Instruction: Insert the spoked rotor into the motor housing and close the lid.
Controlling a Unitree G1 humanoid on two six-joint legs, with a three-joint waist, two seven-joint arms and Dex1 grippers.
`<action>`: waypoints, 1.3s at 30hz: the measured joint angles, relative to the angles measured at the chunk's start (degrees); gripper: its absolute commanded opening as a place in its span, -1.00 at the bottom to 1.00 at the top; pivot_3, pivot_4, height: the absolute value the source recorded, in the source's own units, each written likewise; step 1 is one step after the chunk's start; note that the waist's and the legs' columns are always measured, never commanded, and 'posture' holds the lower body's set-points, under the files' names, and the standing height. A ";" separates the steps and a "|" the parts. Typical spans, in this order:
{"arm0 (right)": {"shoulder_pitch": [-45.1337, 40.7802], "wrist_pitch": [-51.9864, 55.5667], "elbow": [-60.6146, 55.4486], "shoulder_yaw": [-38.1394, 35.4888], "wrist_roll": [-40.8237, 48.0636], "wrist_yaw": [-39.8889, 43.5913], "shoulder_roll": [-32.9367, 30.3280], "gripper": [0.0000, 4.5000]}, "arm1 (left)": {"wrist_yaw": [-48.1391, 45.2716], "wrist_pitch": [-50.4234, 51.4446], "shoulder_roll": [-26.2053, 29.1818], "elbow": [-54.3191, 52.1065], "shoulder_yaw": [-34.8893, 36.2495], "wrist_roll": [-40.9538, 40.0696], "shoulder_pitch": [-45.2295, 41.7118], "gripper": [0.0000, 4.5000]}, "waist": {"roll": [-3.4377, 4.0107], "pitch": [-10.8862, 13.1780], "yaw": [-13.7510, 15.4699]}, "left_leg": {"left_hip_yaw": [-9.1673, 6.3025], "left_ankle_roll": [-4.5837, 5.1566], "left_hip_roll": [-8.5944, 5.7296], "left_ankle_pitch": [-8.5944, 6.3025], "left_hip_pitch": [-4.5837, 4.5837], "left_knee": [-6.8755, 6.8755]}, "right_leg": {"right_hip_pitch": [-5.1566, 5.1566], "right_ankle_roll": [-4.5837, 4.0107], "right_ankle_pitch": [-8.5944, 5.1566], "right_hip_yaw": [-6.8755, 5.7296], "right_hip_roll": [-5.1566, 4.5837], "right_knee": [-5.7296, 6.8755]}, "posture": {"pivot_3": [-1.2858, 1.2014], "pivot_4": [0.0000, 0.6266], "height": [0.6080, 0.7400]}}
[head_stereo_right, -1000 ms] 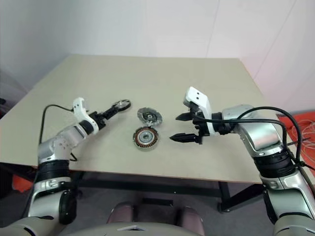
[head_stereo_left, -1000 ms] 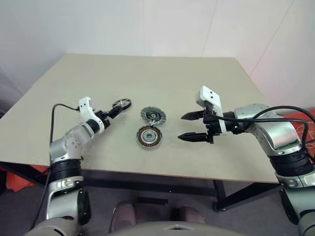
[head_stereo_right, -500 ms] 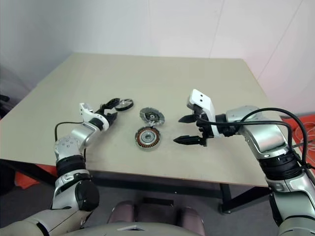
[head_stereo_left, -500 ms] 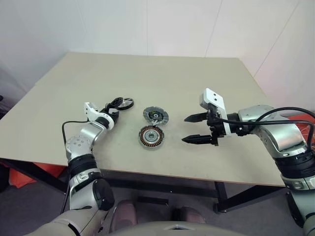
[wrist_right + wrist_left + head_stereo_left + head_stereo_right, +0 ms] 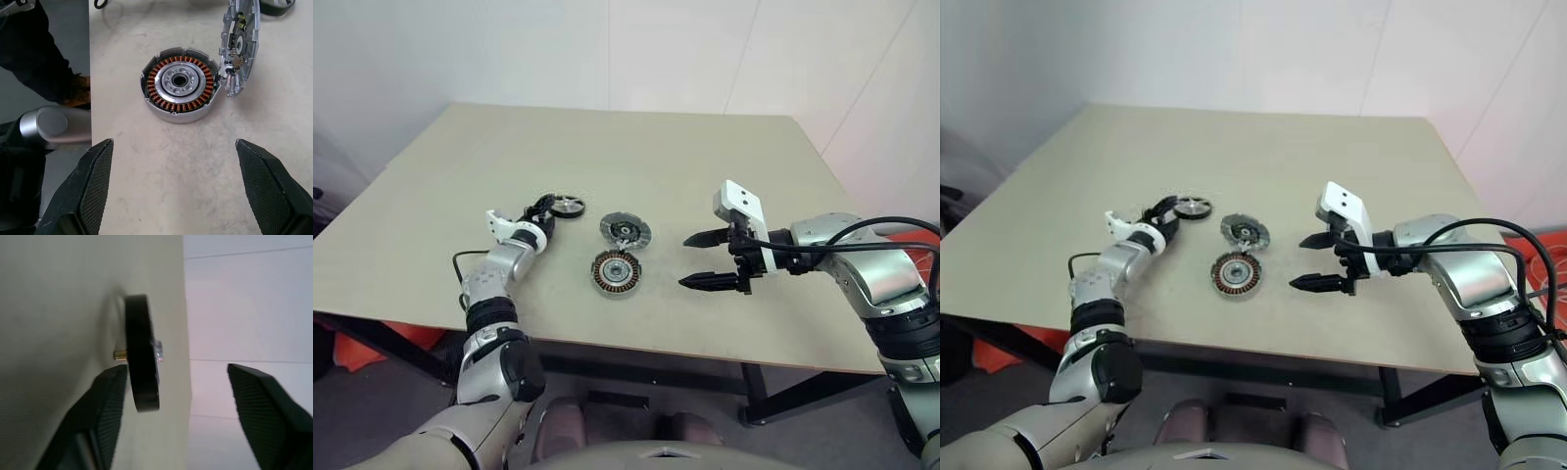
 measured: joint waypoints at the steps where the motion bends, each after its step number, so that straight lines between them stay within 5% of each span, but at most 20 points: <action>1: 0.00 0.00 -0.02 0.00 0.11 -0.03 0.00 1.00 | 0.00 -0.48 0.00 0.53 0.05 -0.12 -0.14 0.01 | 0.00 0.00 0.09 | 0.00 0.00 0.00 0.00 0.00 0.00 | 0.00 0.00 0.00 0.00 0.00 0.00 | 0.03 -1.00 1.00; 7: 0.14 0.00 -0.03 0.00 0.25 -0.55 -0.05 1.00 | -0.43 -1.90 0.34 2.17 0.14 -1.30 -0.69 -0.93 | 0.00 0.00 0.23 | 0.00 0.02 0.01 -0.02 0.00 0.00 | 0.00 0.01 0.00 0.00 -0.04 0.00 | 0.03 -1.00 1.00; 8: 0.19 0.00 -0.03 0.00 0.25 -0.65 -0.07 1.00 | -0.47 -1.92 0.50 2.35 0.12 -1.35 -0.71 -0.97 | 0.00 0.00 0.23 | 0.00 0.02 0.01 -0.02 0.00 0.00 | 0.00 0.01 0.00 0.00 -0.04 0.00 | 0.03 -1.00 1.00; 22: 0.51 -0.34 -0.03 0.00 0.21 -1.44 -0.10 1.00 | -0.24 0.17 1.40 2.06 -0.27 -2.96 -0.63 -0.97 | 0.00 0.00 0.22 | 0.00 0.02 0.01 -0.01 0.00 0.00 | 0.01 0.01 0.00 0.00 -0.05 0.01 | 0.03 -1.00 1.00; 29: 0.86 -0.93 -0.02 0.00 0.17 -1.87 -0.11 1.00 | 0.80 2.77 0.65 -7.22 -2.86 -3.74 2.43 -0.97 | 0.00 0.00 0.16 | 0.00 0.02 0.02 -0.02 -0.01 0.00 | 0.01 0.00 0.00 0.00 -0.05 0.01 | 0.03 -1.00 1.00; 39: 2.40 -1.07 -0.33 0.00 -0.07 -2.26 -0.67 1.00 | 6.21 7.41 -0.42 -17.50 -4.72 -7.37 9.23 0.49 | 0.00 0.00 0.17 | 0.00 0.02 0.02 -0.02 0.02 0.01 | 0.03 0.03 -0.02 0.00 -0.05 0.01 | 0.03 -1.00 1.00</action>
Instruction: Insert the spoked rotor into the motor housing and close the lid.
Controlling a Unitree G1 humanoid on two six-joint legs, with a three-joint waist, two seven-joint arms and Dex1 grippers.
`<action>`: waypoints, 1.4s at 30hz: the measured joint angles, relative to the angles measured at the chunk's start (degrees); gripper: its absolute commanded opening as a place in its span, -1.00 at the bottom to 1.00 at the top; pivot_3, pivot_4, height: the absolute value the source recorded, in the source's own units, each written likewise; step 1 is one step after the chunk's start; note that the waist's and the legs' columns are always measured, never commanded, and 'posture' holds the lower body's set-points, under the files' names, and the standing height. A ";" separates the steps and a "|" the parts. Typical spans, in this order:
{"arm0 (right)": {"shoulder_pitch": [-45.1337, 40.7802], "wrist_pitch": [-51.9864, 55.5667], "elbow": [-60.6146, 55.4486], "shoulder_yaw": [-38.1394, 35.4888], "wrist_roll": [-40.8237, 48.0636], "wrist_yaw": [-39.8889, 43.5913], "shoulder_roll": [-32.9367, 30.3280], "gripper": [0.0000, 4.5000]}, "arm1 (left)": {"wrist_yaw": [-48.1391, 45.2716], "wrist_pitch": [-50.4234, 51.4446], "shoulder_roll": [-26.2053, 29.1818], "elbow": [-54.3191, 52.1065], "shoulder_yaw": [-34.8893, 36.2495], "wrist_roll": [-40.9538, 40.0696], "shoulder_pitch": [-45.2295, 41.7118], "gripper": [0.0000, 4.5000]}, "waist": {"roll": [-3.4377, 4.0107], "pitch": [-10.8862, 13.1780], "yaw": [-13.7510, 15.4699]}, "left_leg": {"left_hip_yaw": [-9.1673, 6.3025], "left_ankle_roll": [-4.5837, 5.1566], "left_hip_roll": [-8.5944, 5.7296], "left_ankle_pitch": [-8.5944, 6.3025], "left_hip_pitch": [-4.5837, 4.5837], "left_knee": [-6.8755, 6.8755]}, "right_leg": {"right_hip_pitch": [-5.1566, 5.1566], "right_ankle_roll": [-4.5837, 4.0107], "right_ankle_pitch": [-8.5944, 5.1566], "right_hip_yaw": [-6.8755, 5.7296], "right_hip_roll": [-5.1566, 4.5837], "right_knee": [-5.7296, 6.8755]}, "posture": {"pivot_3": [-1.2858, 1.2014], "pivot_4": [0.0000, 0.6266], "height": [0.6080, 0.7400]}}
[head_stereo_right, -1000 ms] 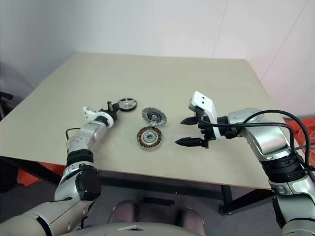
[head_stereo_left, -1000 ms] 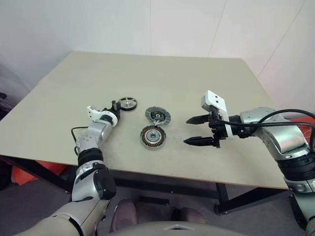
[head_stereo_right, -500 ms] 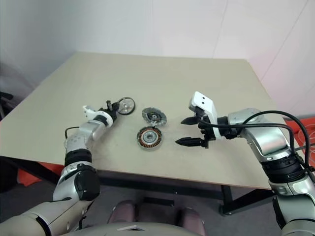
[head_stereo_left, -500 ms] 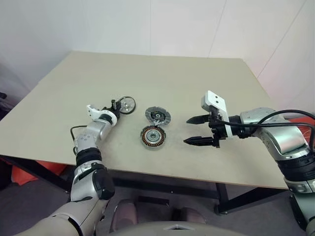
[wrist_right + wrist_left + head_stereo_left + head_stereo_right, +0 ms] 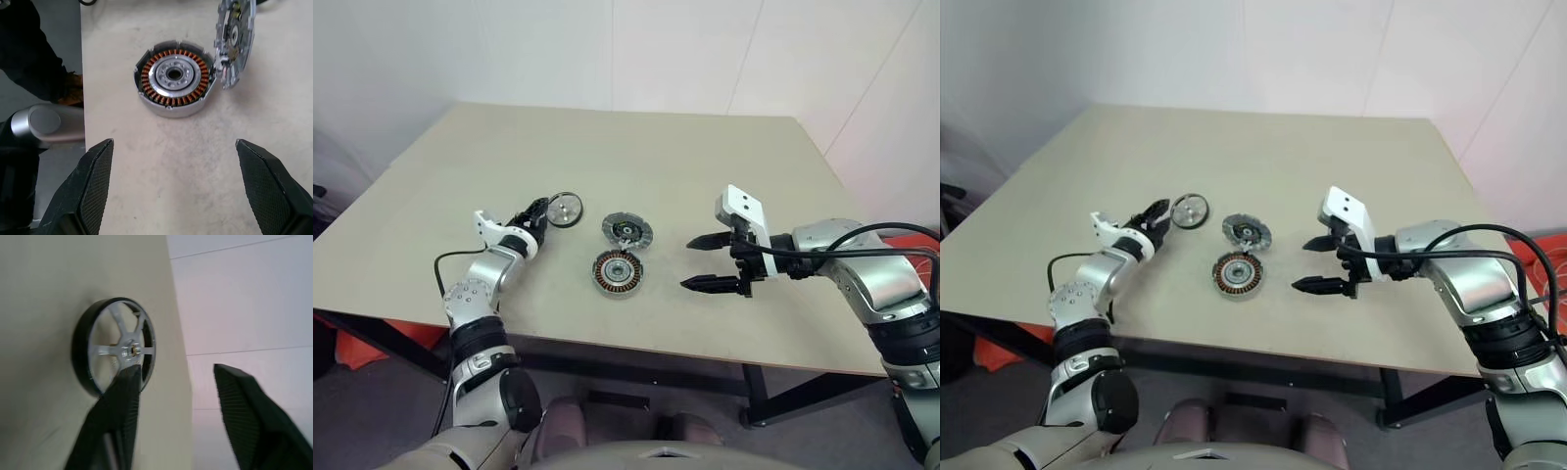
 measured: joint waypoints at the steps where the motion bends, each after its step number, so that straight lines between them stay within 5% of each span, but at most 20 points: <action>1: 0.30 0.01 -0.30 0.00 0.00 -0.09 -0.03 1.00 | 0.40 0.24 0.00 0.00 0.00 -0.23 0.17 0.64 | 0.00 0.00 0.01 | 0.00 0.00 0.00 0.00 -0.01 0.01 | 0.00 0.01 0.00 0.00 0.00 0.00 | 0.03 -1.00 1.00; 4: 0.93 0.03 -1.60 -0.01 0.04 -0.25 -0.25 1.00 | 1.14 0.71 0.06 -0.01 0.00 -1.54 0.23 0.99 | -0.01 0.00 0.01 | 0.00 0.00 0.00 0.00 0.00 0.01 | 0.00 0.03 -0.01 0.00 0.00 0.00 | 0.03 -1.00 1.00; 42: -0.98 -1.04 -0.01 -0.13 -0.08 -1.25 -0.39 1.00 | -3.19 -5.09 3.84 23.56 0.01 3.15 -11.00 0.99 | -0.01 0.00 0.21 | -0.04 0.00 -0.03 0.01 0.00 0.02 | 0.06 0.14 0.01 0.00 -0.02 -0.02 | 0.03 -1.00 1.00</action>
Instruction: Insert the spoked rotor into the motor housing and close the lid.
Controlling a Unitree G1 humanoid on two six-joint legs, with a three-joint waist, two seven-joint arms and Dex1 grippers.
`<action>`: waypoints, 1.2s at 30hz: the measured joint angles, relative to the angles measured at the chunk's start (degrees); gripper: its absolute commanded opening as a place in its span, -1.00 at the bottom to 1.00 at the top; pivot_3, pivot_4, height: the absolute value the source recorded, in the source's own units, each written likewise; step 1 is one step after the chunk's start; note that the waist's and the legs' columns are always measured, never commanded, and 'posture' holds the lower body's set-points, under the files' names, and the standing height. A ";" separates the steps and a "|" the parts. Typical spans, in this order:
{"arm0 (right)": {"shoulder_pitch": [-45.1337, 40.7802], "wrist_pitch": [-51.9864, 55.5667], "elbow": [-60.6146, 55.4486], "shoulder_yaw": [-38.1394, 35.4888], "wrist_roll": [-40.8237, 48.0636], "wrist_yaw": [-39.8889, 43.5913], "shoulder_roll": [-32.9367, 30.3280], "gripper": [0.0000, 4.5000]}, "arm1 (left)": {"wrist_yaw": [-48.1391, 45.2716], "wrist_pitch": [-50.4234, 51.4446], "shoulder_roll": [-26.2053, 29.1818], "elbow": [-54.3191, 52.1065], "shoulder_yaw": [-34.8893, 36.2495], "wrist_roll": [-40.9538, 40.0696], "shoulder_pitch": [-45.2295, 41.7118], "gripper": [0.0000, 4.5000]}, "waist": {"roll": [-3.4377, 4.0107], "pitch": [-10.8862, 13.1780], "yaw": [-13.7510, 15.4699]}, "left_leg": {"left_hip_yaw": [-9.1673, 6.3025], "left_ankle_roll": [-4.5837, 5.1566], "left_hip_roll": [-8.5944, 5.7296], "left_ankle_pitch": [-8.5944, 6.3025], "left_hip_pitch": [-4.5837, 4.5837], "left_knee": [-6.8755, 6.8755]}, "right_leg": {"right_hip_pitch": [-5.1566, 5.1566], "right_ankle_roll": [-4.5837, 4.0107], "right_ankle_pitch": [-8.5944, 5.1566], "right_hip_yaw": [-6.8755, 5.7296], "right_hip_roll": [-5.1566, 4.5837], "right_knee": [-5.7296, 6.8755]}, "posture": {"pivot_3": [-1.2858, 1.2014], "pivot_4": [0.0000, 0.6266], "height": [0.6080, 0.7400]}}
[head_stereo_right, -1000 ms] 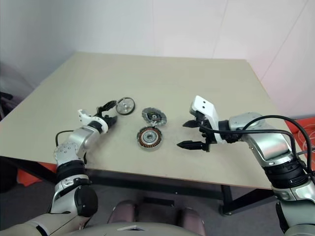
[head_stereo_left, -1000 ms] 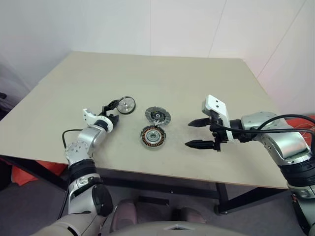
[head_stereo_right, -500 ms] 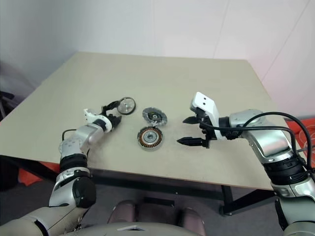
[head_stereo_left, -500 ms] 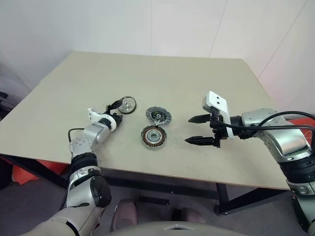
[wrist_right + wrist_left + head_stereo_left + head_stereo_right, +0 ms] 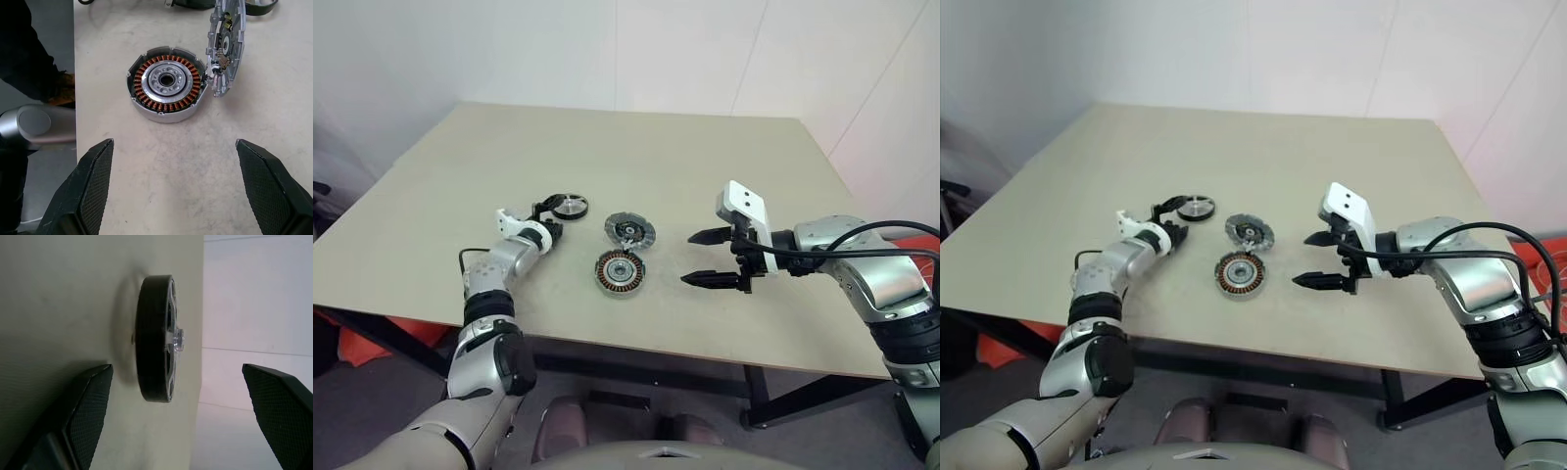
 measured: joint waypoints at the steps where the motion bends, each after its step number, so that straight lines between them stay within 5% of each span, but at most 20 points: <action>1: 0.00 0.01 0.00 0.00 0.02 0.00 0.00 1.00 | -0.17 0.00 -0.17 0.13 -0.01 0.10 -0.19 0.99 | 0.00 0.00 0.00 | 0.00 0.00 0.00 0.00 -0.01 -0.01 | -0.02 0.00 0.00 0.00 0.00 0.00 | 0.03 -1.00 1.00; 12: 0.00 0.07 -0.02 0.00 0.11 -0.03 0.00 1.00 | -1.62 -0.94 -0.33 1.80 -0.01 1.65 -1.04 0.99 | 0.00 0.00 -0.10 | 0.01 0.04 0.00 -0.02 -0.02 -0.01 | -0.02 -0.01 -0.01 0.01 0.00 0.00 | 0.03 -1.00 1.00; 15: 0.01 0.09 -0.04 0.00 0.11 -0.02 -0.01 1.00 | -2.11 -1.80 -0.21 3.18 0.02 2.34 -1.71 0.74 | 0.00 0.00 -0.09 | 0.01 0.03 0.00 -0.02 -0.01 -0.01 | -0.02 0.00 -0.01 0.01 0.00 0.00 | 0.03 -1.00 1.00; 26: 0.54 0.18 -0.11 -0.01 0.13 -0.09 -0.09 1.00 | -5.01 -5.39 0.98 9.37 0.94 4.33 -4.30 -0.83 | 0.00 0.00 -0.07 | 0.01 0.05 0.00 -0.03 -0.03 -0.02 | -0.03 0.00 -0.01 0.01 0.00 -0.01 | 0.03 -1.00 1.00; 36: 1.30 1.24 0.12 -4.55 2.74 -2.61 1.58 1.00 | -5.81 -5.34 1.70 10.61 1.26 5.04 -4.98 -0.83 | 0.00 0.00 -0.07 | 0.01 0.04 0.00 -0.03 -0.02 -0.02 | -0.03 -0.01 -0.01 0.01 0.00 -0.01 | 0.03 -1.00 1.00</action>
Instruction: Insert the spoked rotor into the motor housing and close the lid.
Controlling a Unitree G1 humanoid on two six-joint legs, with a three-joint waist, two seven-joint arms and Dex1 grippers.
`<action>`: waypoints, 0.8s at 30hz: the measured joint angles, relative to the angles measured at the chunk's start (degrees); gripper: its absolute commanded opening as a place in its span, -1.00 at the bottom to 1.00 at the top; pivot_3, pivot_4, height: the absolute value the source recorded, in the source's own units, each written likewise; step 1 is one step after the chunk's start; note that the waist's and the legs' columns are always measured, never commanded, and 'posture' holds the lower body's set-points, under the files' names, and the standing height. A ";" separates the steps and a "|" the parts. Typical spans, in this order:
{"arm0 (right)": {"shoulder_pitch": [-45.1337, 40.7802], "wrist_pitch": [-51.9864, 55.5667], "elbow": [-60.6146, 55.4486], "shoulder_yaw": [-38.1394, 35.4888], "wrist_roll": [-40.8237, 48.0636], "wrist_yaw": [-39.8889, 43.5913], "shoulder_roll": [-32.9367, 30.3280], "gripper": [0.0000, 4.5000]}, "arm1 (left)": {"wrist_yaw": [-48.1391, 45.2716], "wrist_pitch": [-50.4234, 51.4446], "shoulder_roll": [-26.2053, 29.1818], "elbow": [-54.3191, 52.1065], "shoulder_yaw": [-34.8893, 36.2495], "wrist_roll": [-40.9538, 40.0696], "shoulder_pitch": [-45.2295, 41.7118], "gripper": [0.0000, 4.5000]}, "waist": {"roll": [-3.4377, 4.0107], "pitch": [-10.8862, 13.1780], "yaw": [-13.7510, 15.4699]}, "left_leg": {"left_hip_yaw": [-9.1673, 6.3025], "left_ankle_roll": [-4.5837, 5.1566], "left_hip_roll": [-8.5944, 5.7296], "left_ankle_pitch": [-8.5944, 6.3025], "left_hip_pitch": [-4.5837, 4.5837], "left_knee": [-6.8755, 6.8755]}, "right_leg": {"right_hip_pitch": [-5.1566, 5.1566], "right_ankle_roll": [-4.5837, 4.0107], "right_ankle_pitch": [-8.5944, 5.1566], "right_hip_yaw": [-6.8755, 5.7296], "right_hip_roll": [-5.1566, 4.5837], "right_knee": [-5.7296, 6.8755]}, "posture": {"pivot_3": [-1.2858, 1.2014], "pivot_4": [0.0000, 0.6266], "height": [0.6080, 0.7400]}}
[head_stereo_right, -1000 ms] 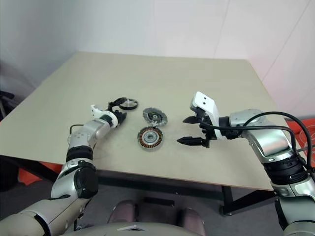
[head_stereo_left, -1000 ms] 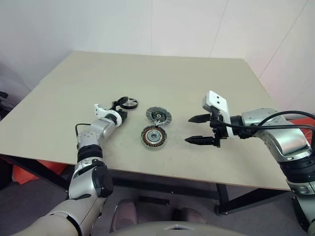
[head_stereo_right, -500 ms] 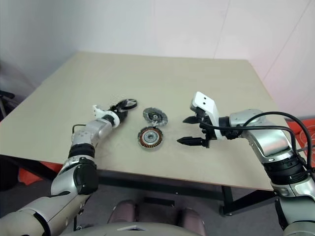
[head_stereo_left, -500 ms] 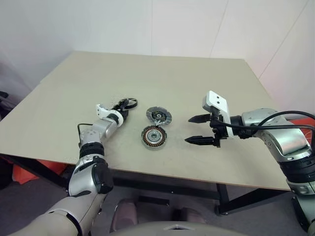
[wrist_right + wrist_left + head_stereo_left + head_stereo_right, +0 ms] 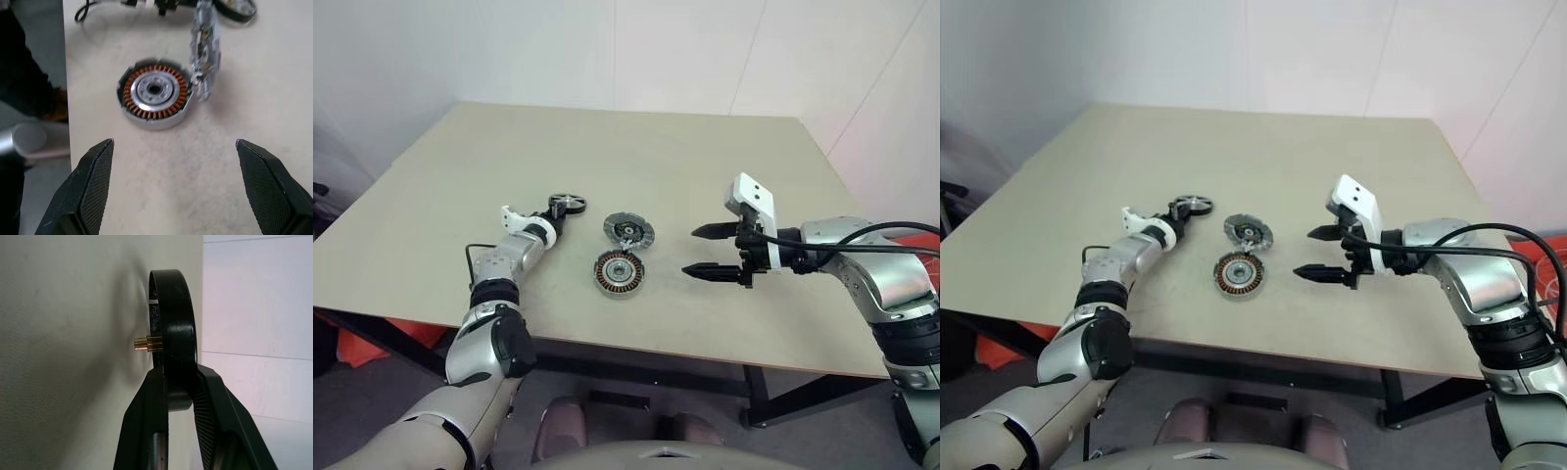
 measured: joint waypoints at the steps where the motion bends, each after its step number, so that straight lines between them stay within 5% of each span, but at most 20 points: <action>1: 0.19 0.00 0.09 -0.46 0.30 -0.18 0.21 1.00 | 0.07 0.19 0.01 -0.16 0.03 0.00 0.01 -0.83 | 0.00 0.00 0.00 | 0.00 0.00 0.00 0.00 0.00 0.00 | 0.00 0.00 0.00 0.00 0.00 0.00 | 0.03 -1.00 1.00; 12: 5.39 -2.87 0.68 -5.34 1.83 -3.38 2.60 1.00 | 2.54 16.72 1.82 -20.82 -2.09 -4.52 10.91 -0.83 | 0.00 0.01 -0.36 | 0.06 0.02 0.03 -0.02 -0.01 -0.04 | -0.06 -0.05 -0.01 0.01 0.00 0.01 | 0.03 -1.00 1.00; 17: 6.14 -3.93 0.75 -5.36 1.67 -3.30 2.53 1.00 | -1.87 32.53 9.55 -34.24 -2.81 -14.26 19.55 -0.83 | 0.01 0.01 -0.97 | 0.05 -0.01 0.03 -0.01 0.00 -0.05 | -0.08 -0.07 -0.03 0.00 0.00 0.04 | 0.03 -1.00 1.00; 24: 5.94 -5.28 1.25 -4.29 0.65 -2.42 2.51 1.00 | -4.33 43.16 17.24 -39.42 -1.83 -30.71 27.77 -0.83 | 0.01 0.01 -1.45 | 0.06 0.00 0.02 -0.01 0.17 0.00 | 0.06 -0.03 -0.05 0.02 0.01 0.02 | 0.03 -1.00 1.00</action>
